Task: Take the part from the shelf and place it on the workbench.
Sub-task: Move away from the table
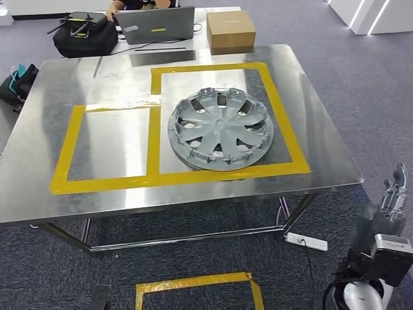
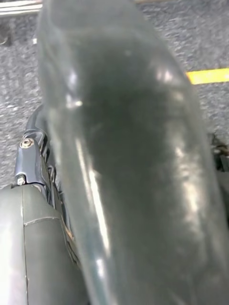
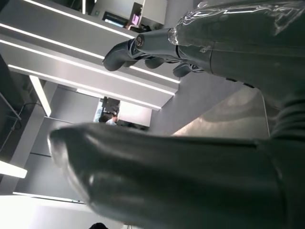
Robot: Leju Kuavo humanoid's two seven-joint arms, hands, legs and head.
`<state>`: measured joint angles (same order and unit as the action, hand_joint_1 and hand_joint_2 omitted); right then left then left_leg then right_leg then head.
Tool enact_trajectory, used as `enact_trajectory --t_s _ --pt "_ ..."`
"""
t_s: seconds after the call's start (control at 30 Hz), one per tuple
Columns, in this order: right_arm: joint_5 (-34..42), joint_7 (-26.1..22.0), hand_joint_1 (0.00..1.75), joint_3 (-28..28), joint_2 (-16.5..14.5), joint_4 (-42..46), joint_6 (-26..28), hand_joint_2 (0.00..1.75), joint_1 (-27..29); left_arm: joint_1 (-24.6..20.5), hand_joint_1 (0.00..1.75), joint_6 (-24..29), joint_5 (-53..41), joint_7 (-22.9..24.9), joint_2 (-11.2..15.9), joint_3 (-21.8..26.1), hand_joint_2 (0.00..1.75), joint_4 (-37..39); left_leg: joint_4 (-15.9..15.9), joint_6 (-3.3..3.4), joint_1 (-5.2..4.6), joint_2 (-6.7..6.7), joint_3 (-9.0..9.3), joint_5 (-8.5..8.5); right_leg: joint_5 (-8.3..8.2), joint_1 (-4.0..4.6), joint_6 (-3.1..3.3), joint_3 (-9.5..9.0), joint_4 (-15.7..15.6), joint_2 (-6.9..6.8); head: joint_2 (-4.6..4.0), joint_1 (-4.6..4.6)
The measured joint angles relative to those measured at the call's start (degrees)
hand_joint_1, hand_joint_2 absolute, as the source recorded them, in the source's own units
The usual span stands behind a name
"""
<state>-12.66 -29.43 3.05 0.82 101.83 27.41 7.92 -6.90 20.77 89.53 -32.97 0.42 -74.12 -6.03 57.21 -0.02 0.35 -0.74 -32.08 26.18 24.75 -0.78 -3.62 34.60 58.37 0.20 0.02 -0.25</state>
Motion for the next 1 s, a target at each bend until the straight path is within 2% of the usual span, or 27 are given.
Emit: enact_trajectory --t_s 0.03,0.07,0.13,0.17,0.2,0.23,0.33,0.4,0.43,0.47,0.53,0.57,0.6,0.63,0.7,0.73,0.77,0.8,0.87,0.93,1.0 --pt "0.2 0.0 0.00 -0.2 -0.1 0.2 0.0 0.00 0.2 -0.1 0.00 0.1 -0.1 0.1 0.0 0.0 0.00 0.0 -0.1 0.44 0.03 0.04 -0.13 -0.26 0.90 -0.06 -0.28 0.46 0.9 -0.01 0.00 0.12" --pt "0.3 -0.1 0.00 -0.5 -0.1 0.5 0.1 0.00 0.5 -0.2 0.00 0.3 -0.3 0.3 0.1 -0.1 0.00 0.0 -0.2 0.83 0.09 0.08 -0.30 -0.52 2.53 -0.09 -0.45 1.30 2.8 -0.01 0.00 0.25" --pt "0.6 -0.2 0.00 -1.1 -0.1 1.0 0.2 0.00 1.1 -0.5 0.00 0.7 -0.6 0.8 0.2 -0.3 0.00 0.0 -0.2 1.36 -0.03 0.12 -0.77 -0.93 6.96 -0.06 -0.68 3.81 9.7 -0.01 0.00 0.49" --pt "0.8 -0.2 0.00 -1.4 -0.1 1.3 0.2 0.00 1.4 -0.6 0.00 0.7 -0.7 1.0 0.3 -0.5 0.00 0.0 -0.2 1.51 -0.13 0.13 -1.07 -1.15 8.59 -0.05 -0.73 4.93 13.1 -0.01 0.00 0.51" --pt "0.9 -0.3 0.00 -1.7 -0.2 1.5 0.2 0.00 1.8 -0.7 0.00 0.8 -0.8 1.1 0.3 -0.5 0.00 0.0 -0.2 1.57 -0.24 0.14 -1.38 -1.37 9.29 -0.01 -0.72 5.37 15.2 -0.01 0.00 0.51" --pt "1.0 -0.3 0.00 -1.9 -0.2 1.7 0.2 0.00 2.1 -0.7 0.00 0.8 -0.8 1.2 0.3 -0.6 0.00 0.0 -0.2 1.55 -0.32 0.14 -1.68 -1.62 8.93 0.04 -0.65 4.80 15.1 -0.01 0.00 0.52" --pt "1.0 -0.3 0.00 -2.1 -0.2 2.1 0.2 0.00 2.3 -0.8 0.00 0.8 -0.9 1.2 0.3 -0.8 0.00 0.0 -0.2 1.43 -0.38 0.14 -2.12 -2.02 6.51 0.15 -0.37 1.77 11.0 -0.01 0.00 0.51" --pt "1.0 -0.3 0.00 -2.1 -0.2 2.1 0.2 0.00 2.3 -0.8 0.00 0.8 -0.9 1.2 0.3 -0.8 0.00 0.0 -0.2 1.42 -0.39 0.14 -2.15 -2.04 6.26 0.15 -0.34 1.39 10.4 -0.01 0.00 0.51" --pt "1.0 -0.3 0.00 -2.1 -0.2 2.2 0.2 0.00 2.3 -0.8 0.00 0.8 -1.0 1.2 0.3 -0.8 0.00 0.0 -0.2 1.37 -0.39 0.14 -2.19 -2.10 5.73 0.17 -0.26 0.41 8.9 -0.01 0.00 0.52" --pt "0.9 -0.2 0.00 -2.3 -0.2 2.6 0.2 0.00 2.5 -1.0 0.00 0.8 -1.2 1.3 0.3 -1.0 0.00 0.0 -0.2 1.11 -0.46 0.12 -2.32 -2.35 5.12 0.27 -0.06 -1.41 6.0 0.00 0.00 0.48" --pt "0.6 0.2 0.00 -2.9 -0.3 3.9 -0.1 0.00 3.4 -1.5 0.00 0.9 -1.7 1.3 0.4 -1.7 0.00 0.0 -0.2 0.00 -0.57 0.07 -2.76 -3.04 3.54 0.36 0.98 -4.38 0.2 0.01 0.00 0.50" --pt "0.3 0.6 0.00 -3.1 -0.3 4.6 -0.3 0.00 3.9 -1.8 0.00 0.9 -1.9 1.4 0.5 -2.1 0.00 0.0 0.3 -0.66 -0.60 0.07 -3.18 -2.61 3.06 0.33 1.58 -4.90 -1.3 0.01 0.00 0.39" --pt "0.2 0.8 0.00 -3.2 -0.4 5.0 -0.4 0.00 4.3 -2.1 0.00 0.9 -2.0 1.4 0.6 -2.4 0.00 0.0 1.7 -1.20 -0.51 0.09 -3.87 -1.20 2.56 0.22 2.13 -4.47 -1.5 -0.02 0.00 0.30" --pt "0.2 0.9 0.00 -3.2 -0.4 5.3 -0.5 0.00 4.6 -2.3 0.00 1.0 -2.0 1.4 0.6 -2.6 0.00 0.0 4.6 -1.56 -0.40 0.13 -4.93 1.13 2.13 0.13 2.43 -4.19 -1.5 -0.07 0.00 0.18" --pt "0.4 1.1 0.00 -3.4 -0.6 5.6 -0.4 0.00 5.0 -2.6 0.00 1.3 -2.0 1.6 0.6 -2.9 0.00 0.0 11.9 -2.12 -0.18 0.14 -7.36 5.55 1.38 0.12 2.74 -3.22 -1.4 -0.13 0.00 0.04" --pt "0.6 1.2 0.00 -3.5 -0.7 5.6 -0.3 0.00 5.2 -2.7 0.00 1.5 -1.9 1.9 0.6 -3.1 0.00 0.0 14.4 -2.30 -0.09 0.15 -7.94 6.47 1.03 0.11 2.74 -2.74 -1.4 -0.15 0.00 0.03" --pt "0.8 1.2 0.00 -3.5 -0.8 5.7 -0.3 0.00 5.3 -2.7 0.00 1.7 -1.7 2.1 0.6 -3.1 0.00 0.0 15.0 -2.41 0.01 0.15 -7.65 6.24 0.73 0.09 2.67 -2.31 -1.4 -0.14 0.00 0.02" --pt "1.1 1.2 0.00 -3.6 -0.9 5.9 -0.4 0.00 5.5 -2.8 0.00 1.8 -1.6 2.3 0.6 -3.2 0.00 0.0 13.7 -2.46 0.11 0.15 -6.49 5.20 0.45 0.06 2.55 -1.95 -1.4 -0.13 0.00 0.02" --pt "1.9 1.3 0.00 -3.7 -0.9 6.4 -0.9 0.00 5.9 -2.9 0.00 1.9 -1.3 2.3 0.6 -3.3 0.00 0.0 6.7 -2.45 0.26 0.18 -1.74 2.24 -0.03 0.02 2.09 -1.43 -1.4 -0.11 0.00 -0.01" --pt "2.4 1.5 0.00 -3.7 -0.9 7.0 -1.3 0.00 6.2 -3.2 0.00 1.8 -1.1 1.9 0.6 -3.3 0.00 0.0 0.5 -2.10 0.24 0.11 1.95 0.84 -0.51 0.16 1.42 -0.95 -1.2 -0.13 0.00 0.00" --pt "2.6 1.5 0.00 -3.8 -0.9 7.3 -1.5 0.00 6.4 -3.4 0.00 1.6 -1.2 1.6 0.6 -3.3 0.00 0.0 -1.1 -1.23 0.09 0.03 2.31 0.80 -1.12 0.24 0.68 -0.57 -1.2 -0.13 0.00 0.02"
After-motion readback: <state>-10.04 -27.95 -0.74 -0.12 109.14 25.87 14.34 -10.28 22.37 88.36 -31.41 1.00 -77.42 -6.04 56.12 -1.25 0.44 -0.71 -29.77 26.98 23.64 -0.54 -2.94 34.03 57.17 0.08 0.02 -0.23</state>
